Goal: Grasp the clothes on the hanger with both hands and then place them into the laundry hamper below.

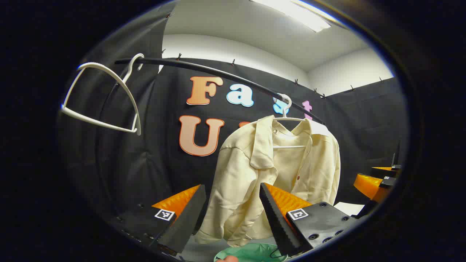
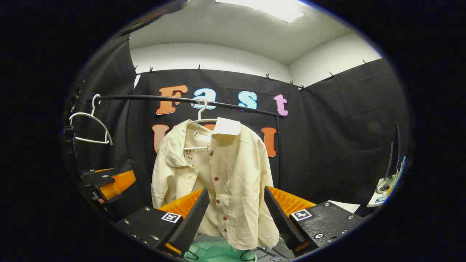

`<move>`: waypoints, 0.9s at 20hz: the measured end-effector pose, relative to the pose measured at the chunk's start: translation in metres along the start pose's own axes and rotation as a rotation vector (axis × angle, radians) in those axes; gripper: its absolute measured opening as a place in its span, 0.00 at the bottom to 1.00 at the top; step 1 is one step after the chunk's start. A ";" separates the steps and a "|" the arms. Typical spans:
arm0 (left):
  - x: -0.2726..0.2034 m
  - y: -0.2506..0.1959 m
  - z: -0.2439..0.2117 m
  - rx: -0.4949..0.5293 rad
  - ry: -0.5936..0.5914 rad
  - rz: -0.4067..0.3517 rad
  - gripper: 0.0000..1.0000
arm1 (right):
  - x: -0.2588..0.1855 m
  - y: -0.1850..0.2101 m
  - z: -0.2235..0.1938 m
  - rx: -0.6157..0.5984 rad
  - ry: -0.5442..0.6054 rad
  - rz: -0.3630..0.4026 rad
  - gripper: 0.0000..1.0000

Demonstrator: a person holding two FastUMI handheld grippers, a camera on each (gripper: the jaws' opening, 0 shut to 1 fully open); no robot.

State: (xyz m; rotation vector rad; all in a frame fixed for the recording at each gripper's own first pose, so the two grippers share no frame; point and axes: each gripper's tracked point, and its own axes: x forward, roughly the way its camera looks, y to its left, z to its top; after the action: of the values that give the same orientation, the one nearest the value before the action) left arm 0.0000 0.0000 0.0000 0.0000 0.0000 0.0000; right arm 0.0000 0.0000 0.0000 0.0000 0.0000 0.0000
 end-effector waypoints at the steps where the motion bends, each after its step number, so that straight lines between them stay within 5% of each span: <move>1: -0.001 -0.001 0.000 0.003 0.003 0.009 0.97 | 0.001 -0.002 -0.001 -0.010 0.004 0.001 0.93; 18: -0.004 -0.002 0.006 0.007 -0.030 0.026 0.97 | 0.002 0.006 -0.015 0.018 0.022 0.052 0.94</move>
State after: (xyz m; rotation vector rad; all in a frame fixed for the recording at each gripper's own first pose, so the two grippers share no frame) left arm -0.0041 -0.0023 0.0063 0.0072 -0.0295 0.0262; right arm 0.0018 0.0056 -0.0155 0.0177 0.0224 0.0516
